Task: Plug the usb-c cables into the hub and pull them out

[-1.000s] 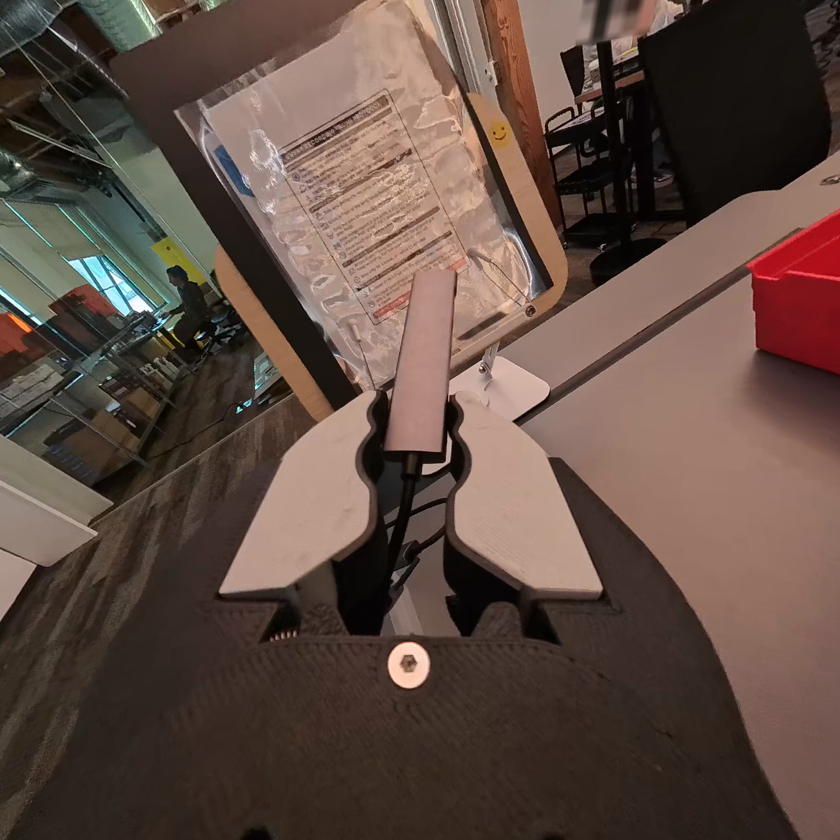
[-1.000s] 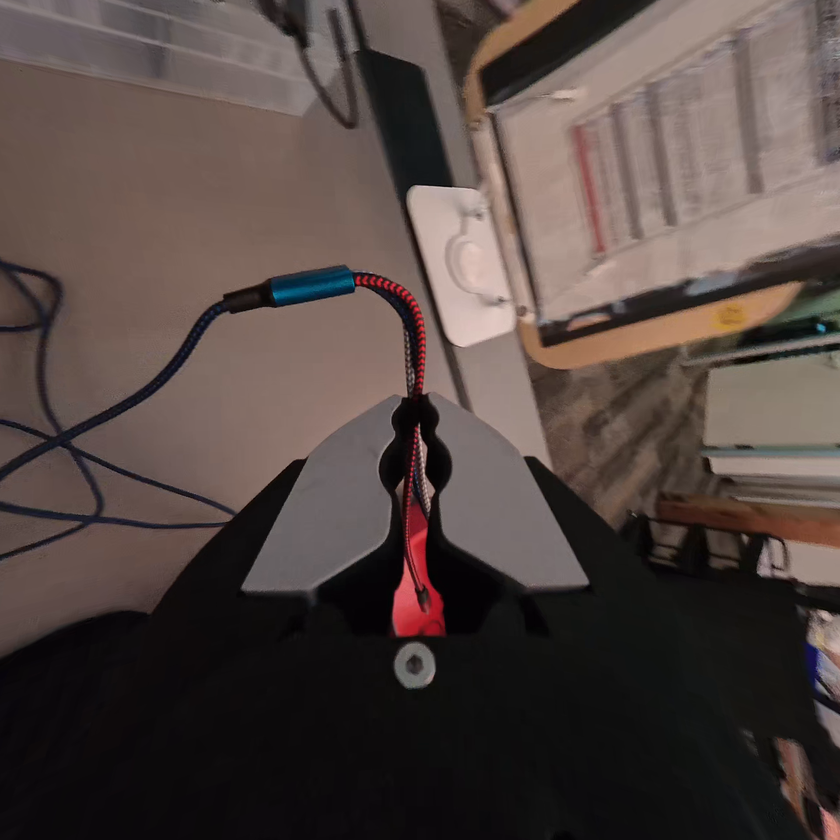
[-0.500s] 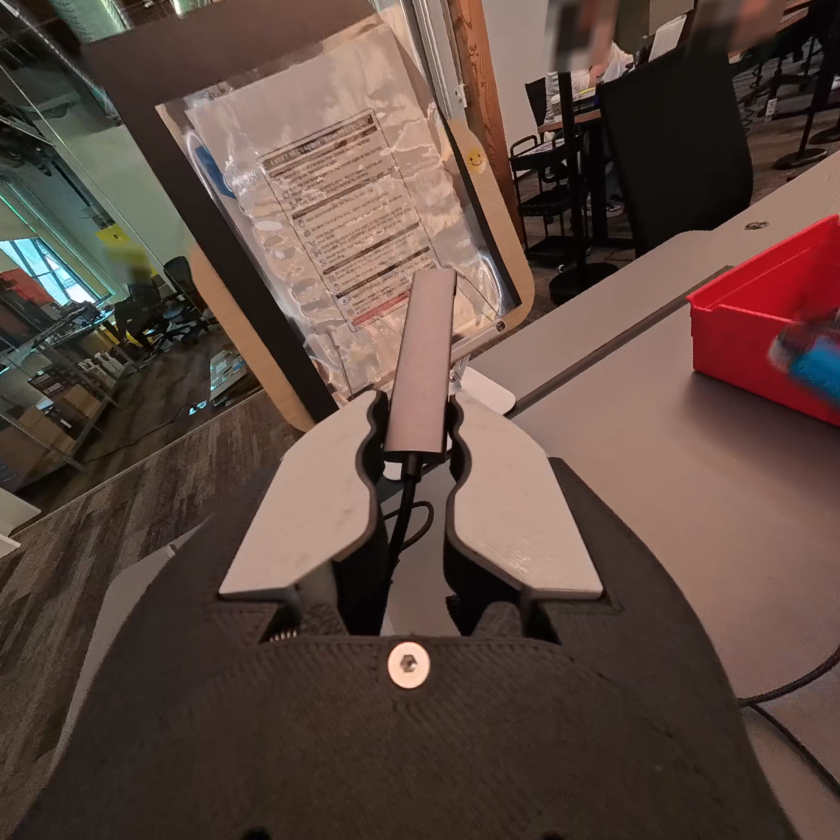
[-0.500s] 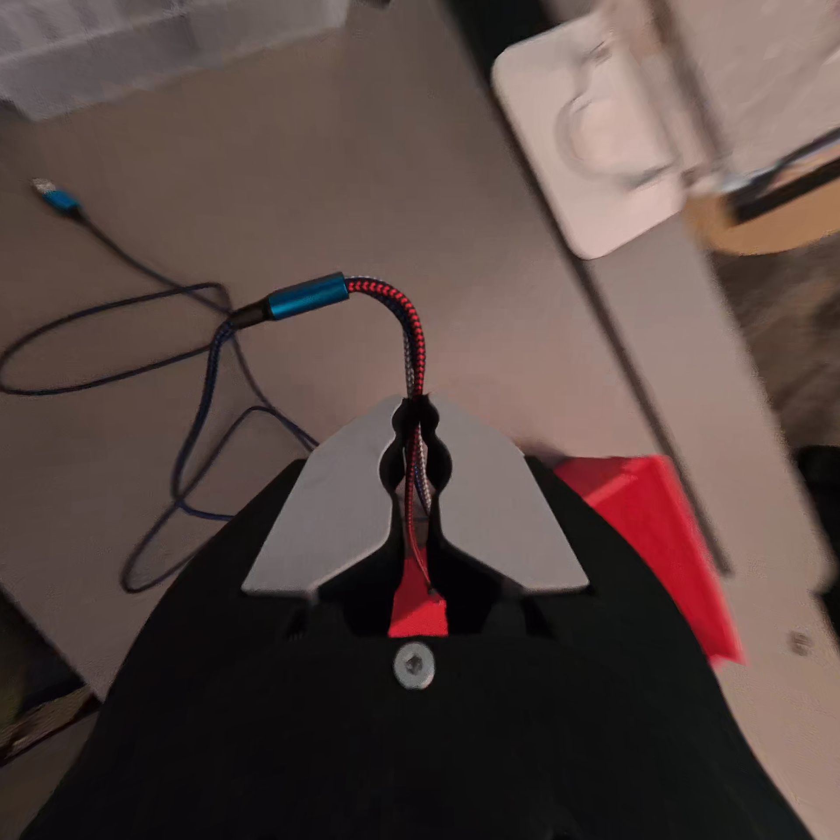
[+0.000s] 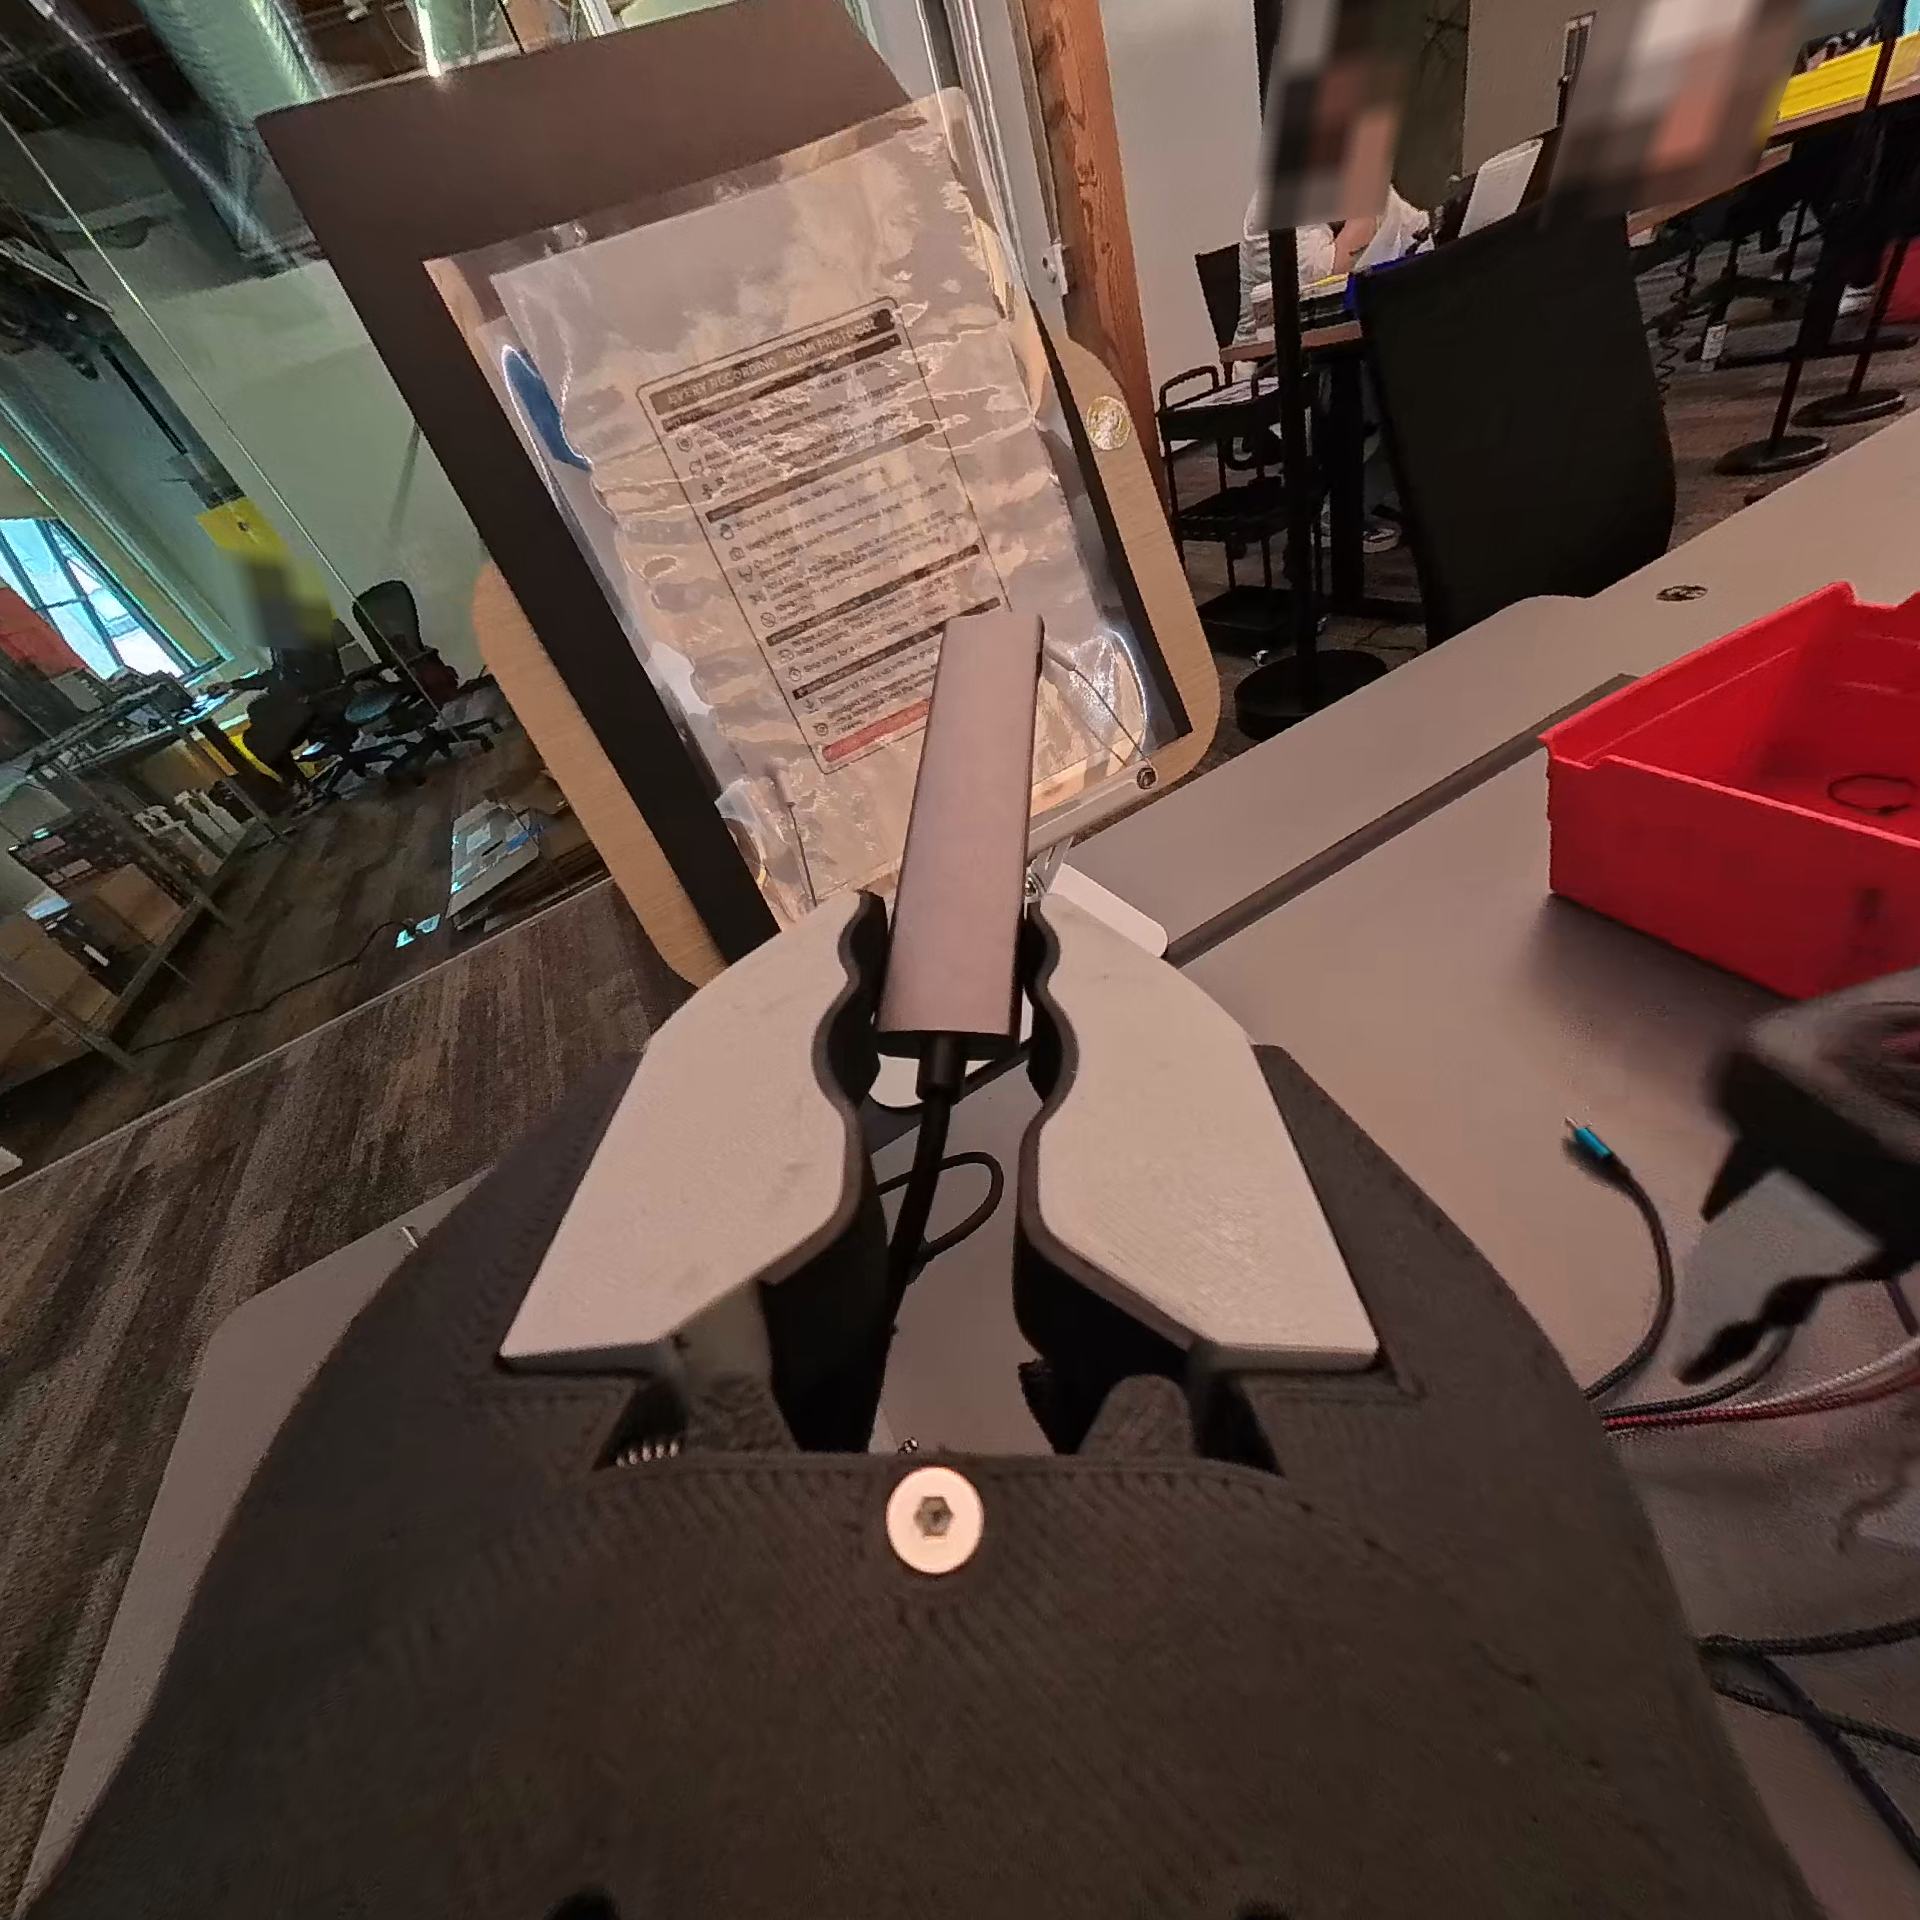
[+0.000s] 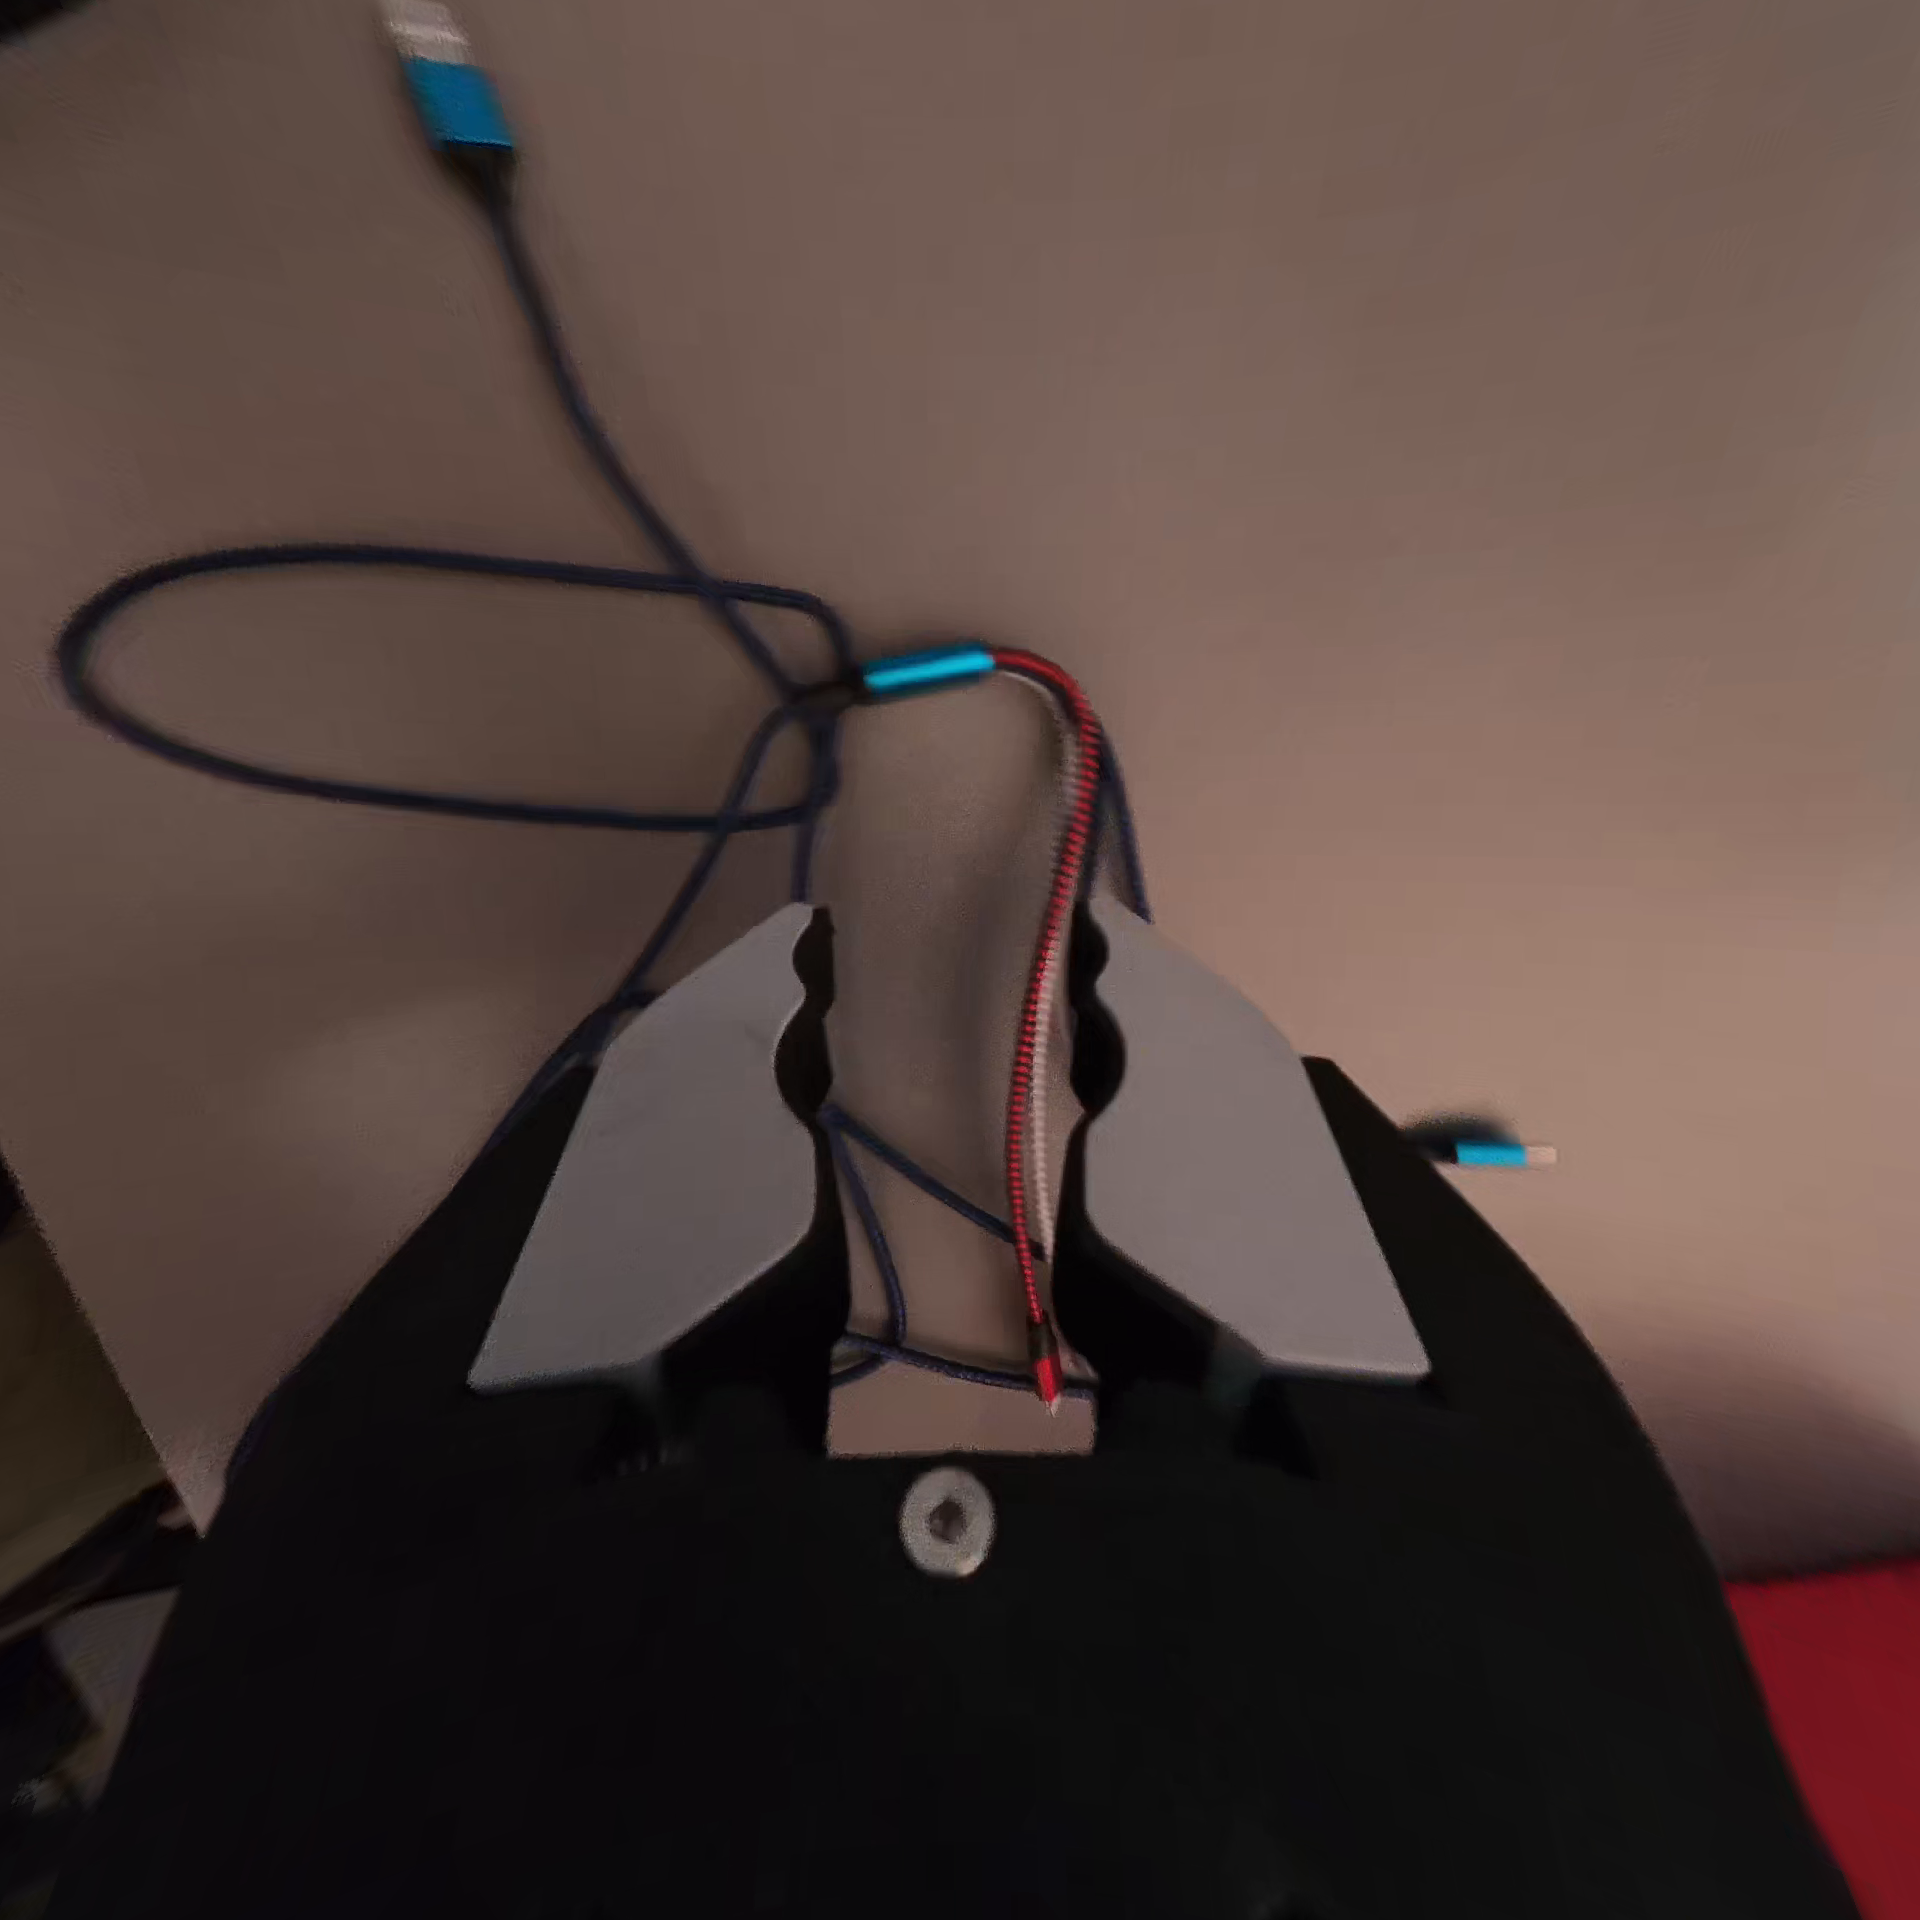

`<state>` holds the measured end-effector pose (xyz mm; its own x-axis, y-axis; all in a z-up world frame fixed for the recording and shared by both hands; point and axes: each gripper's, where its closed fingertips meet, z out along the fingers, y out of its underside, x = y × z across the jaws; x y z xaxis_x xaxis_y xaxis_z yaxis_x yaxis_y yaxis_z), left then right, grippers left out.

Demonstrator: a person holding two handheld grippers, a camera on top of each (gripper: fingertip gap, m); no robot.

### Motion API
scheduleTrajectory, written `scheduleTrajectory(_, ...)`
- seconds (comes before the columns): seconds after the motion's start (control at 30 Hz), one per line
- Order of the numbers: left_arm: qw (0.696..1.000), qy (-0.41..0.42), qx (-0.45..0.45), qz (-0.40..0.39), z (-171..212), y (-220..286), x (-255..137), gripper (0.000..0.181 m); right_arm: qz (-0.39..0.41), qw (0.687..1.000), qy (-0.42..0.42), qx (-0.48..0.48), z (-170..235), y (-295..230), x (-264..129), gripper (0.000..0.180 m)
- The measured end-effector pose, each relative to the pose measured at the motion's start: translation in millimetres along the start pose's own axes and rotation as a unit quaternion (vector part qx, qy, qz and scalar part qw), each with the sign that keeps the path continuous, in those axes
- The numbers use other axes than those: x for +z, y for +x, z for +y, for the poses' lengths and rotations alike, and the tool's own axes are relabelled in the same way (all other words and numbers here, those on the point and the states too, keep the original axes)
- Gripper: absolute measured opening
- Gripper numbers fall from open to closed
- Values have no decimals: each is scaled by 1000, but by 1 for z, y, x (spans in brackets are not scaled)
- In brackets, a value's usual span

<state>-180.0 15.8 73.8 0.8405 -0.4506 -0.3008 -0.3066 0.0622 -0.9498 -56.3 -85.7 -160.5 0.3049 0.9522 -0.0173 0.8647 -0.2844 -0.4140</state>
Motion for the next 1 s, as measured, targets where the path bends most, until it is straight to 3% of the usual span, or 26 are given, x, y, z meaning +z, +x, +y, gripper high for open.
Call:
scheduleTrajectory(0.07, 1000, 1, -4, 3, 0, 0, 0, 25, -59, 995, 35, -75, 0, -34, -9, 59)
scheduleTrajectory(0.13, 1000, 3, -8, 9, -2, 1, -1, 25, -85, 988, 17, -125, 22, -57, -6, 80)
scheduleTrajectory(0.2, 1000, 5, -12, 14, -3, 3, -1, 25, -99, 988, -18, -120, 45, -72, 6, 96)
scheduleTrajectory(0.37, 1000, 4, -11, 22, -3, 8, 2, 25, -35, 997, -21, -63, 54, -74, 29, 108)
scheduleTrajectory(0.47, 1000, 2, -9, 24, -3, 10, 2, 25, -2, 999, -18, -37, 52, -71, 31, 97)
scheduleTrajectory(0.5, 1000, 2, -9, 24, -3, 10, 2, 25, 0, 999, -18, -34, 53, -70, 29, 83)
scheduleTrajectory(0.53, 1000, 3, -10, 25, -3, 11, 2, 25, 0, 999, -14, -31, 53, -69, 26, 52)
scheduleTrajectory(0.57, 1000, 4, -11, 26, -4, 11, 1, 25, 1, 1000, -10, -28, 54, -67, 26, 45)
scheduleTrajectory(0.8, 999, 7, -11, 30, -6, 13, 0, 25, 10, 999, -20, -41, 62, -62, 22, 11)
scheduleTrajectory(1.0, 999, 9, -12, 31, -7, 13, -1, 25, 52, 997, 15, -54, 52, -49, 1, 7)
